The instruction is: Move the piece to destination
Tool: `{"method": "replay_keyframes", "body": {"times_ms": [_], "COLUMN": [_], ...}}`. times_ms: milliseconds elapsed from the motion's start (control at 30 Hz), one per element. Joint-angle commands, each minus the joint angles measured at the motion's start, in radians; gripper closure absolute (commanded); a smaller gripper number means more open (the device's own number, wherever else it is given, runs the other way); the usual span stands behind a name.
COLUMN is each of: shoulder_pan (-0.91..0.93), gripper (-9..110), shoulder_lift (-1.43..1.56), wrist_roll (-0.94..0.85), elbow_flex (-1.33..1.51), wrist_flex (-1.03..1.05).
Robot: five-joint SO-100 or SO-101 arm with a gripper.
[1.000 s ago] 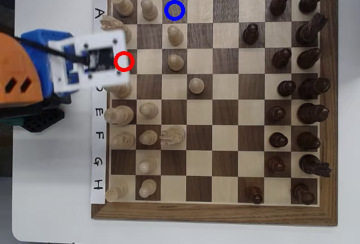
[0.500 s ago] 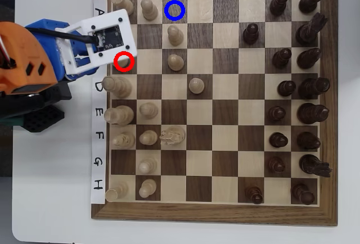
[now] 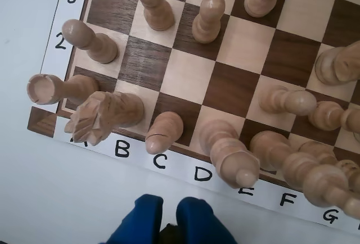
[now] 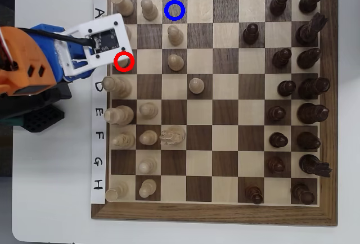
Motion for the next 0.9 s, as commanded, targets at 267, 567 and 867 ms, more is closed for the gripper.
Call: {"method": "replay_keyframes", "body": {"times_ms": [267,567,867], "shoulder_pan": [-0.089,-0.132,-0.117], "gripper": [87,86,86], "shoulder_lift": [0.038,-0.008,-0.038], "wrist_roll": [0.354,0.356,0.318], "elbow_flex": [0.003,-0.003,0.038], "wrist_flex": [-0.040,-0.061,-0.097]}}
